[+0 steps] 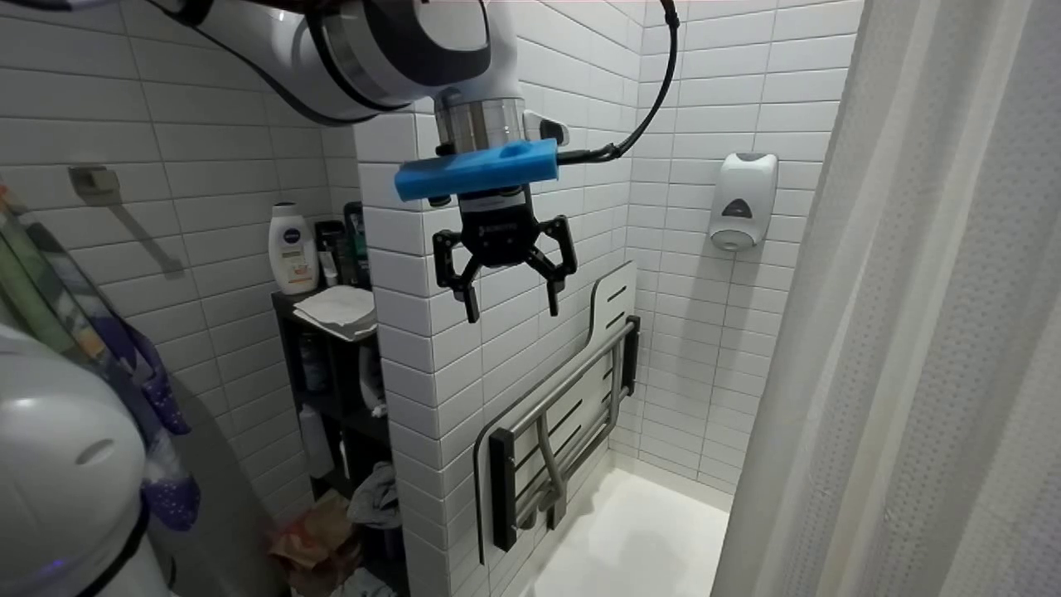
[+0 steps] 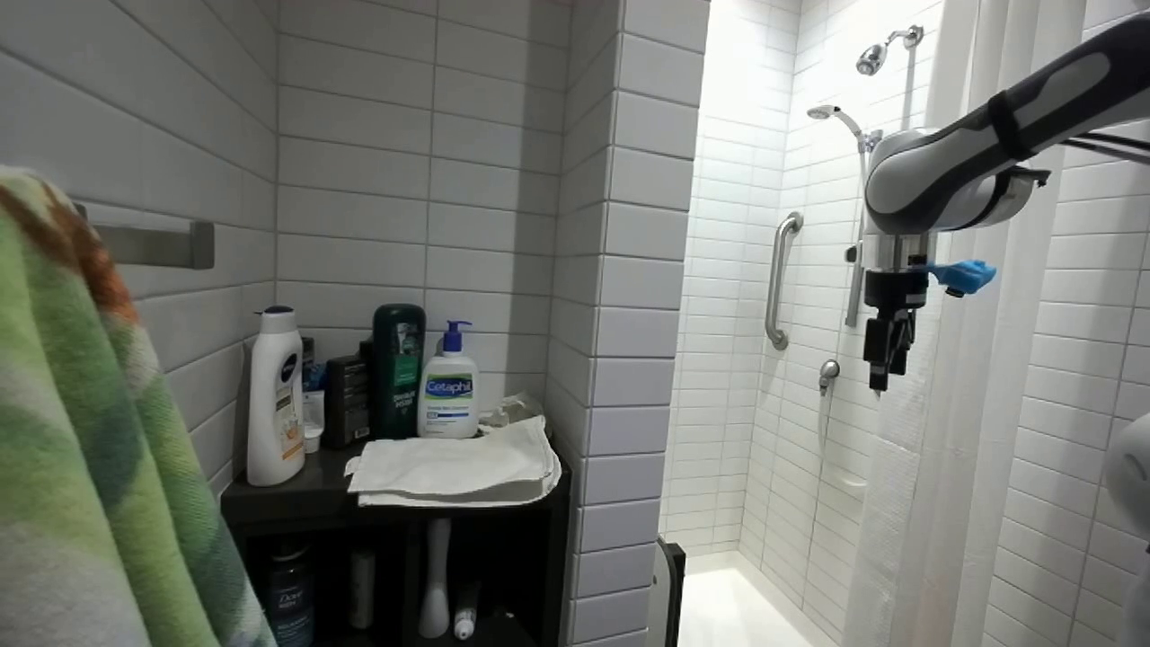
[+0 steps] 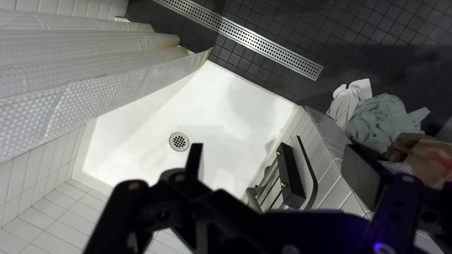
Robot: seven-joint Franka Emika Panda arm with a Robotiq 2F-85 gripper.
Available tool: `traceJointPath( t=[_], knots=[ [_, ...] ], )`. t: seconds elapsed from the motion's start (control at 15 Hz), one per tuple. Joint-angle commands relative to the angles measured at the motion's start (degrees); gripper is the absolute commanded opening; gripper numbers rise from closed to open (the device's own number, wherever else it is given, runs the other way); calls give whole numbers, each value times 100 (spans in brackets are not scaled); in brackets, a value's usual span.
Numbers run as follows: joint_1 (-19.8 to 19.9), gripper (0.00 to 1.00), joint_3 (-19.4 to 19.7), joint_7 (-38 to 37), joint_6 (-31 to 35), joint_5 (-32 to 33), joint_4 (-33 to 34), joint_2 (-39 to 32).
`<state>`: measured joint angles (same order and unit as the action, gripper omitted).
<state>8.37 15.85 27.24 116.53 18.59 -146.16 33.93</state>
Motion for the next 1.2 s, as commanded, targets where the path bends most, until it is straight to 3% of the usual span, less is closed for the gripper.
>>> traceJointPath(
  t=[0.0,0.33,0.73,1.13],
  knots=[
    [16,100,-18,8,-11,-14,8,-3],
    [-82,100,30,189,-61,-154,-61,89],
    [-461,100,166,892,-290,-1044,-249,408],
    [-770,100,-5,1273,-617,-1659,-602,1055]
  ],
)
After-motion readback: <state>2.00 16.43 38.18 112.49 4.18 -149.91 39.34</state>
